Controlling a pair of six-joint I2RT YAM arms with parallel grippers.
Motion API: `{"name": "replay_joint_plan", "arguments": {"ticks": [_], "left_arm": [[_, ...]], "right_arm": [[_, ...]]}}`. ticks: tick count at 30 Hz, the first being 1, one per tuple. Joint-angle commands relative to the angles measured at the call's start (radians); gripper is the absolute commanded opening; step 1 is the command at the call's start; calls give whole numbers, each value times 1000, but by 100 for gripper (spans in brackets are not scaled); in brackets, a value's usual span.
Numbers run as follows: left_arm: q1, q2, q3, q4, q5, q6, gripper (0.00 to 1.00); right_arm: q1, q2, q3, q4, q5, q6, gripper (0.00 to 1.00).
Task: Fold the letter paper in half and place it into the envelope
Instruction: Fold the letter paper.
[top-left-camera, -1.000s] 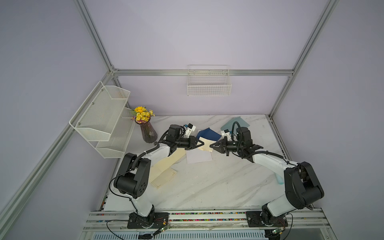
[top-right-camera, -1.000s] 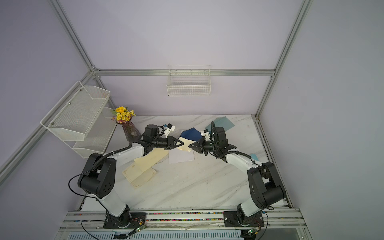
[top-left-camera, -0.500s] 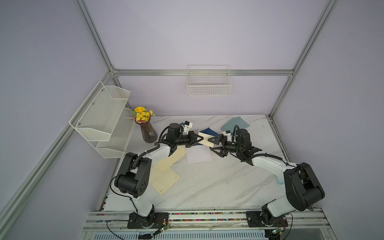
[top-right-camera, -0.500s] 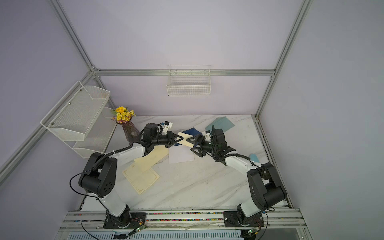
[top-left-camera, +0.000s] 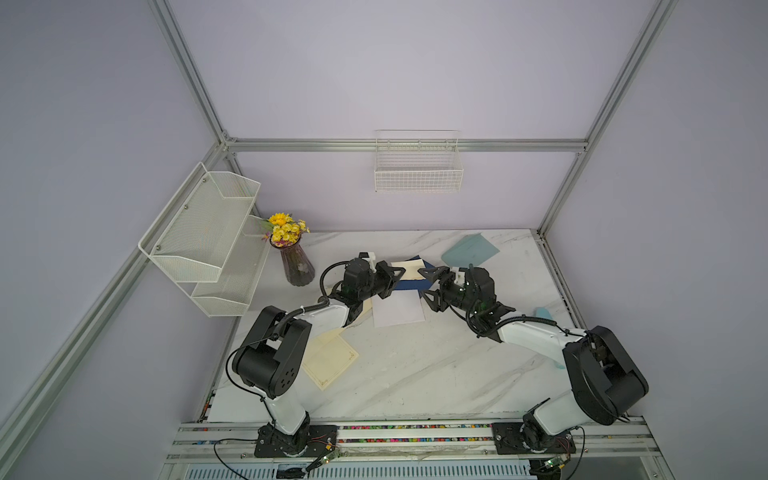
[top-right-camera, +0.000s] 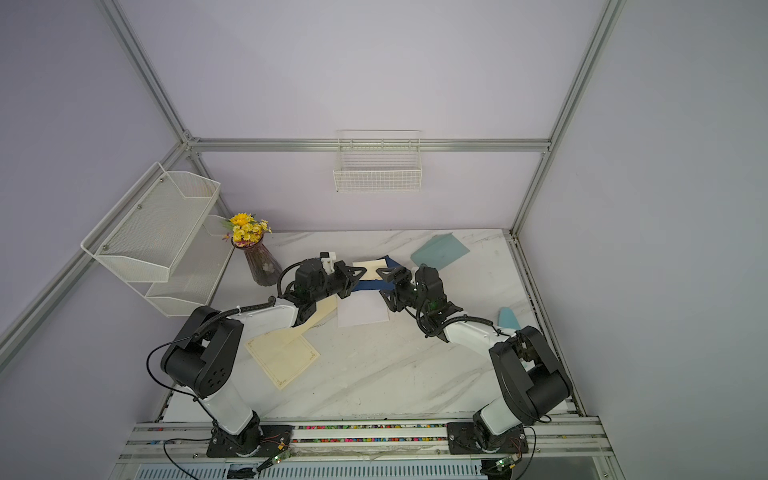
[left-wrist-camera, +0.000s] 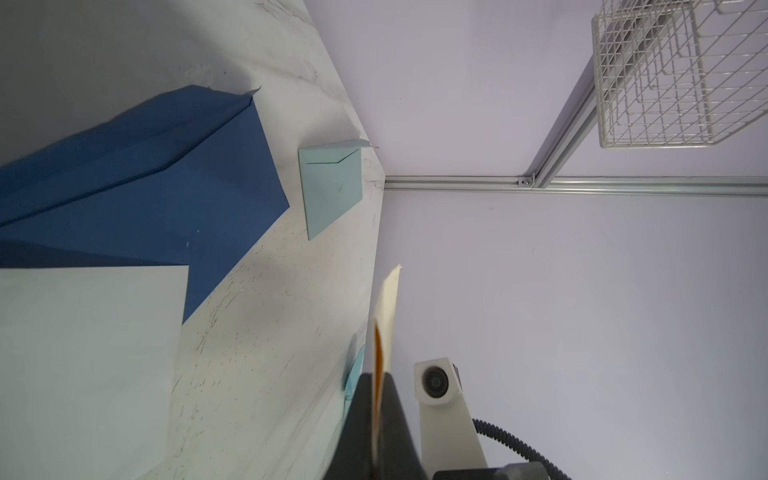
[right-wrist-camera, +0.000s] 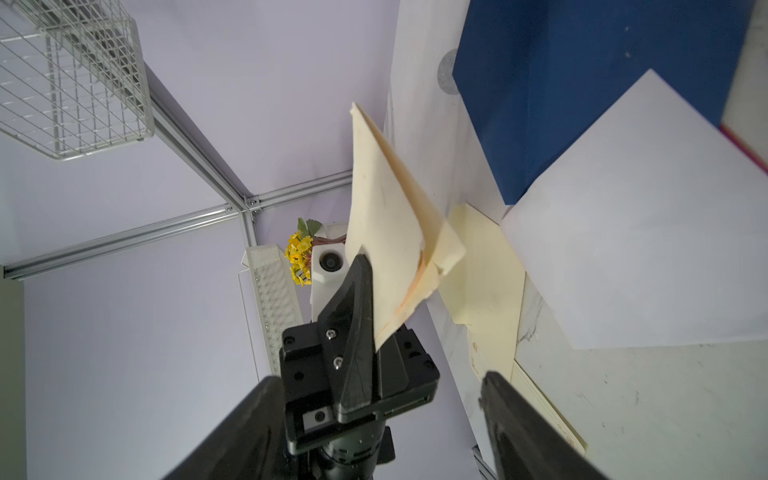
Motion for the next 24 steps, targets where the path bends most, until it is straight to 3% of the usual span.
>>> {"name": "replay_joint_plan", "arguments": {"ticks": [1,9,12,15,24], "left_arm": [[-39,-71,7,37,-179,-45,0],[-133,-124,44,-40,-326,12,0],[-159,-135,30,-41,-372,5,0],[-170,-124,19,-3,-377,-17,0],[-194,-112,-5,39,-379,-44,0]], "right_arm": [[23,37,41,67,74,88,72],[36,45,60,73,128,90,33],[36,34,65,68,145,79,25],[36,32,65,79,152,76,20],[37,43,65,87,153,57,20]]}}
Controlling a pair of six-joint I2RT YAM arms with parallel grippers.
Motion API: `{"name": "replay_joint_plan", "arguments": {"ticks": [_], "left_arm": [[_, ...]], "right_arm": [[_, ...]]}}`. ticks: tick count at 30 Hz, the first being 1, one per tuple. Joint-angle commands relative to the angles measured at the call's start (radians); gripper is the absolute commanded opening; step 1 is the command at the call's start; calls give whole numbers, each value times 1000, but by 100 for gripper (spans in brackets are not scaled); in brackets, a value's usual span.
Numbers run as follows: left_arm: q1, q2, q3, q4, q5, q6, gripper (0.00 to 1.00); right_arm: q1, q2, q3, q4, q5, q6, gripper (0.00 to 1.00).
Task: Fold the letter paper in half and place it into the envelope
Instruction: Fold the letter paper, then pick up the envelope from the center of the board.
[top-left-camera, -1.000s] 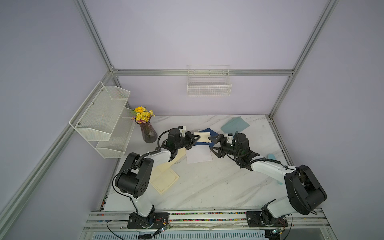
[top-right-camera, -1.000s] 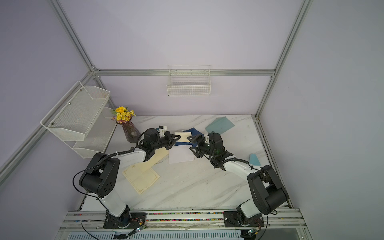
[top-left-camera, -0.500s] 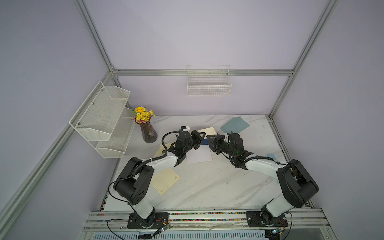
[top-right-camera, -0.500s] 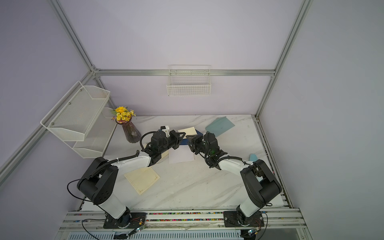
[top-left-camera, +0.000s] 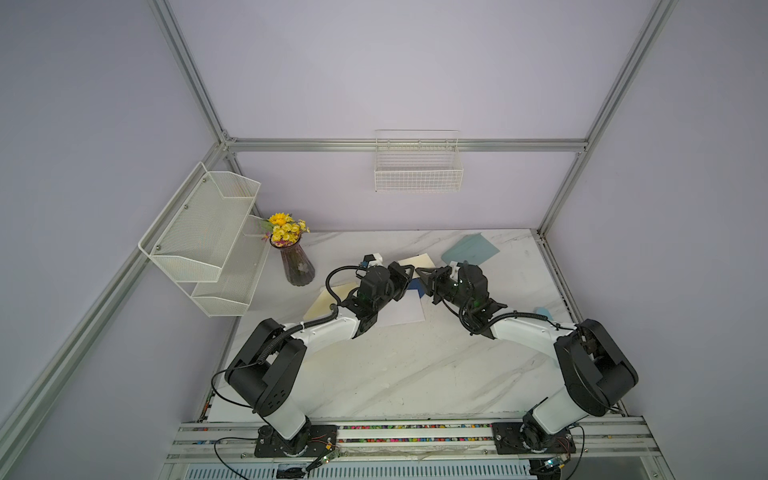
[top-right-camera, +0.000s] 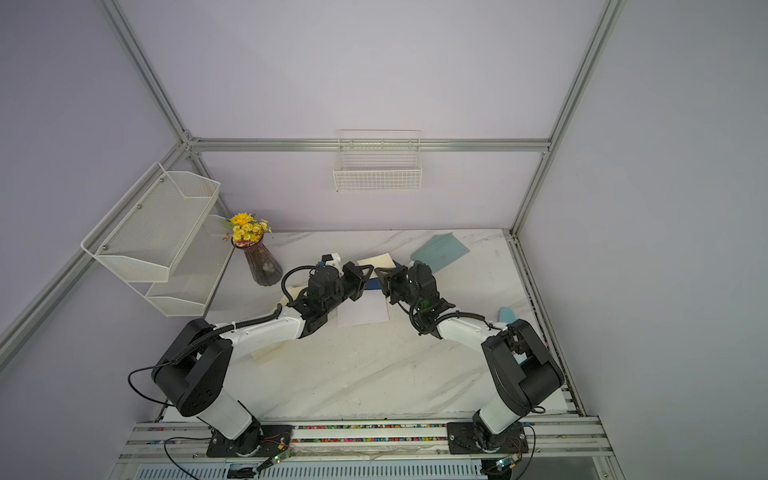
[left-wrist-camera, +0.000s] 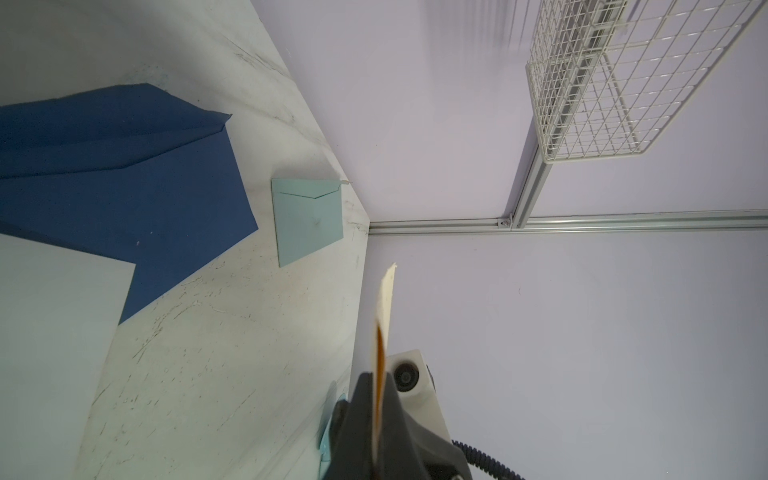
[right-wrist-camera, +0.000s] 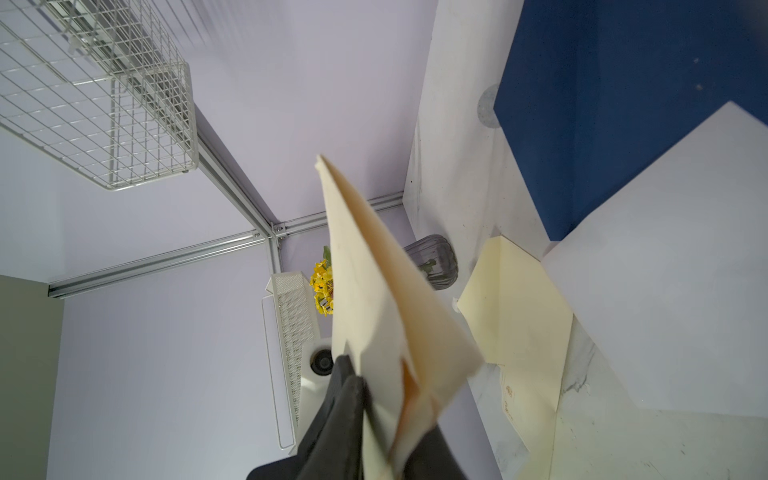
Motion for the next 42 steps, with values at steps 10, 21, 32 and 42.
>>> {"name": "replay_joint_plan", "arguments": {"ticks": [10,21,32,42], "left_arm": [[-7,4,-15,113,104,15,45],[102,-125,76,-404,237,325,100],[171,-50,330,-798,124,711,100],[185,333,760,-987,11,1030,100]], "right_arm": [[-4,-29,36,-56,-32,-37,0],[-87,-148,-3,-265,-156,-216,0],[-142,-187,90,-558,-215,-455,0],[-155,-139,184,-740,-234,-597,0]]}}
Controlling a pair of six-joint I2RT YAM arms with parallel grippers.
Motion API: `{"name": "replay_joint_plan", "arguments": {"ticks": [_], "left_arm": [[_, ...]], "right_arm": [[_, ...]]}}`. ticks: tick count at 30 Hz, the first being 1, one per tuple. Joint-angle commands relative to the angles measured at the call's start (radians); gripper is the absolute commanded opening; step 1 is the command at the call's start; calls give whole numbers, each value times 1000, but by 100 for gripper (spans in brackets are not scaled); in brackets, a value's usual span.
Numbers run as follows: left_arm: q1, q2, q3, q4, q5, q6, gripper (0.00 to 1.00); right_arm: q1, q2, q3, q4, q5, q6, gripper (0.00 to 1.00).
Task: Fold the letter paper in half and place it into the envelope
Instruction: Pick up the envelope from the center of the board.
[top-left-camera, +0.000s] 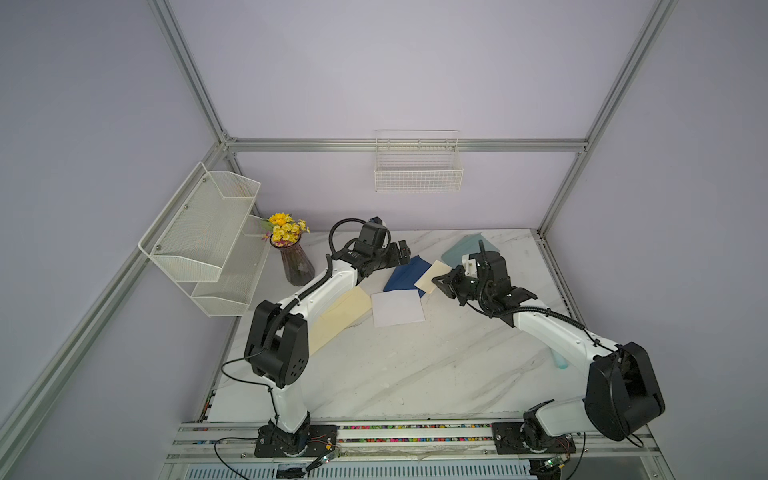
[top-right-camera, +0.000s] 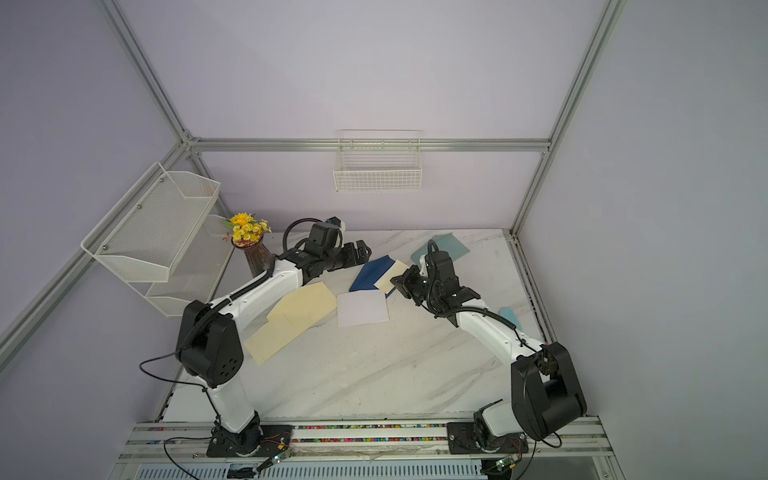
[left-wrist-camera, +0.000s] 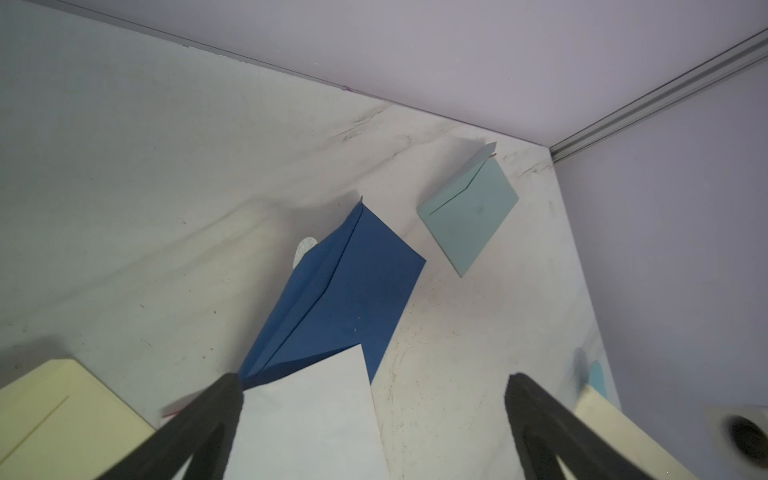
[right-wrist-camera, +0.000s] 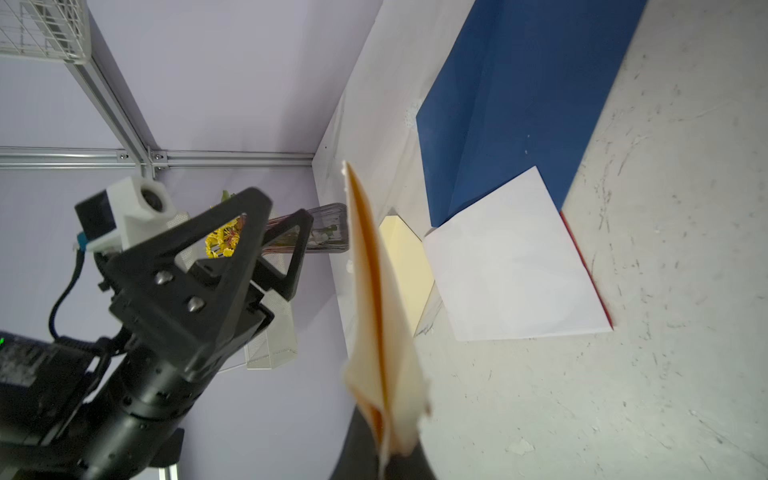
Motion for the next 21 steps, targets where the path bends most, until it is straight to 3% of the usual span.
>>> {"name": "replay_joint_plan", "arguments": {"ticks": [1,9,21], "left_arm": [[10,123,151,-129,-70,150,100],[13,399,454,-248,-109,183,92],[16,559,587,-261,-53,163,75]], "right_arm": [[-14,18,49,-131,-10,-85,0],[-57,42,15,-153,-60,-107,0],[-112,38,2,-160,-110,-127,0]]}}
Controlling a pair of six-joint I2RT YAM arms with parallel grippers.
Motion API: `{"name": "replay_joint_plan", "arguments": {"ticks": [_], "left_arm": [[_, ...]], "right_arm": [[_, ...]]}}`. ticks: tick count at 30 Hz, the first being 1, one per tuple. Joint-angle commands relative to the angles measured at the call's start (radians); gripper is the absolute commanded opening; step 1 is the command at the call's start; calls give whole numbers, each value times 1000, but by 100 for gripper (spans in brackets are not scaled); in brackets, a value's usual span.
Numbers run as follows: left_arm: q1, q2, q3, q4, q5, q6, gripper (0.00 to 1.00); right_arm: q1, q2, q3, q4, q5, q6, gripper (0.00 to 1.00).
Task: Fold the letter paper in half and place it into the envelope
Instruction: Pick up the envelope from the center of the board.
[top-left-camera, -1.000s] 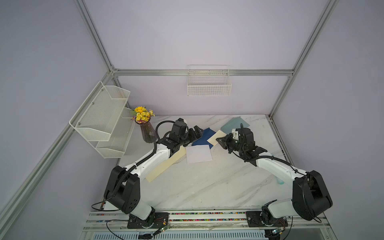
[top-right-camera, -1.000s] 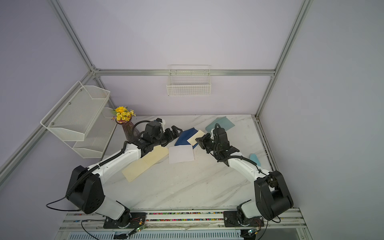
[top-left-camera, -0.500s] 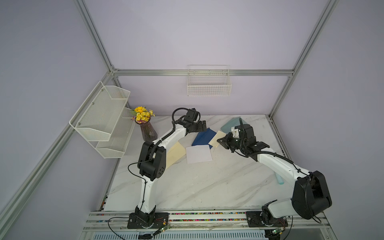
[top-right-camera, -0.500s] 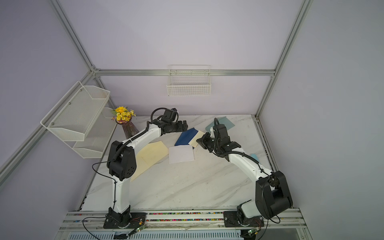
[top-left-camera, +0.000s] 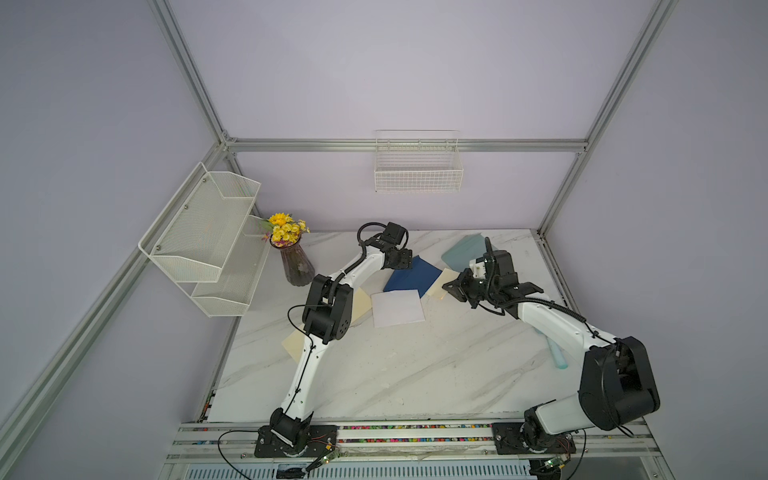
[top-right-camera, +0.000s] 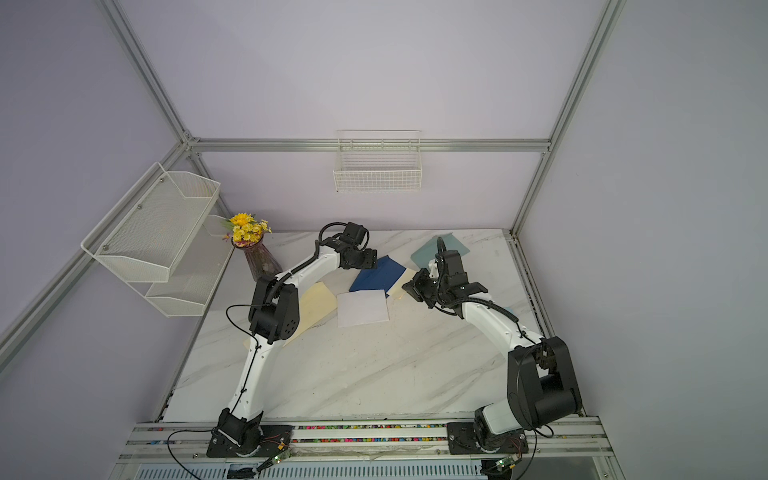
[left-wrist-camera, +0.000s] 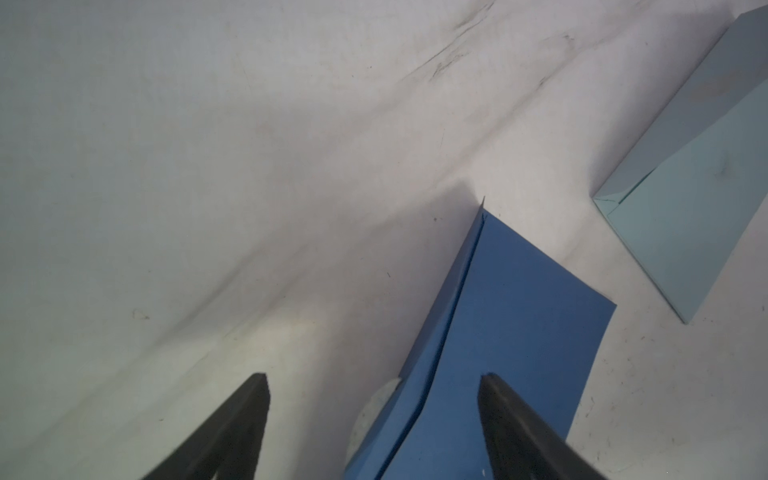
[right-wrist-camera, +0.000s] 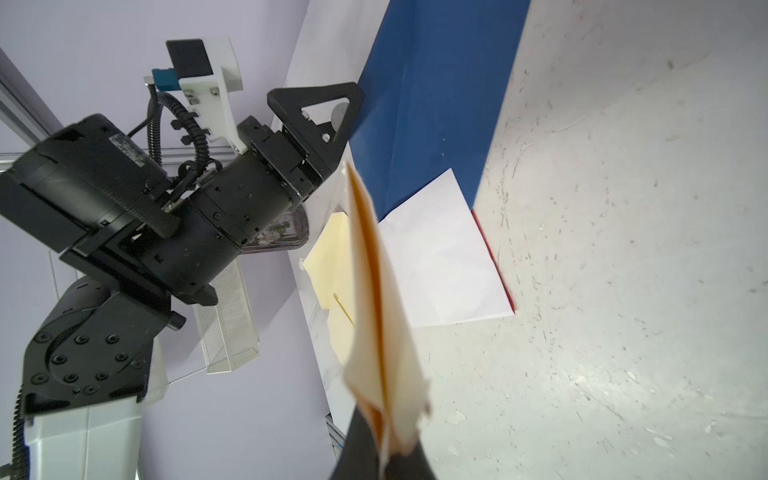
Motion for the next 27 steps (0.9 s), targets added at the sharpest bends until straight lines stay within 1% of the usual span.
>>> {"name": "replay_joint_plan", "arguments": {"ticks": [1,6,7,12,14,16,17,23,27], "left_arm": [[6,16,47,-9,23,0,71],[6,35,46,-14,31,-9,56],[6,37,48,-14,35,-7,52],[6,40,48,-24,36,-7,19],[6,35,48,-30,33,-4,9],[6,26,44,-34,27,2,3],[6,21,42,-35,22,3,0],[7,-19,31,-28,-14,14,0],[7,-54,10,14,-20,22,0]], "right_arm": [[-7,-5,-14,-9,-23,-14,0],[-22,-25,-19,-22,-29,-25,0],[-26,-28,-18,-26,-31,-26,0],[-44,-38,-24,-35,-43,-35,0],[-49,-39,-27,-34,-45,-37,0],[-49,-36,-27,-34,-49,-37,0],[-50,-36,-26,-34,-49,-36,0],[-51,-37,-23,-36,-51,-37,0],[-50,-54,-29,-42,-45,-38,0]]}}
